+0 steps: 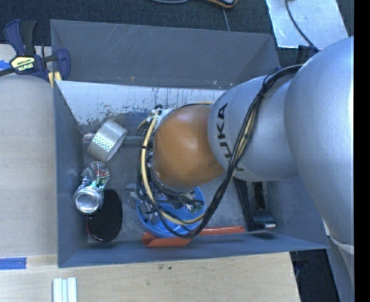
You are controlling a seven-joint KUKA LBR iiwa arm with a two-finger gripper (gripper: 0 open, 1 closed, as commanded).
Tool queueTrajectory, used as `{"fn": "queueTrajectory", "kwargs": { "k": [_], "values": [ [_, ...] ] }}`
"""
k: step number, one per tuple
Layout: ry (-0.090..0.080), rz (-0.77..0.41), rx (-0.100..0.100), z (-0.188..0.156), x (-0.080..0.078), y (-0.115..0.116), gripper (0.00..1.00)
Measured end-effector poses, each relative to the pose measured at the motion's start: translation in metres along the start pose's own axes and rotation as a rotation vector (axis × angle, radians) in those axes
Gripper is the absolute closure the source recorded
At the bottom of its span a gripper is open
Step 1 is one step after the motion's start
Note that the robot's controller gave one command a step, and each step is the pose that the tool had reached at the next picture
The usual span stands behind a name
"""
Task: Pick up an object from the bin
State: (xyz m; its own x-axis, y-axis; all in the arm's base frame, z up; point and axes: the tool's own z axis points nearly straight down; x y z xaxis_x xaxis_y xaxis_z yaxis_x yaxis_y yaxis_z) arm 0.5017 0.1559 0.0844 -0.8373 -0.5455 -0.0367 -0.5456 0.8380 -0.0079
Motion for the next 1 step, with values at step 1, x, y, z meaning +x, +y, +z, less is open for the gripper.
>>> {"fn": "queueTrajectory", "kwargs": {
  "k": [1],
  "values": [
    [0.000, 0.001, 0.000, -0.0065, -0.0001, 0.0000, 1.00]
  ]
}}
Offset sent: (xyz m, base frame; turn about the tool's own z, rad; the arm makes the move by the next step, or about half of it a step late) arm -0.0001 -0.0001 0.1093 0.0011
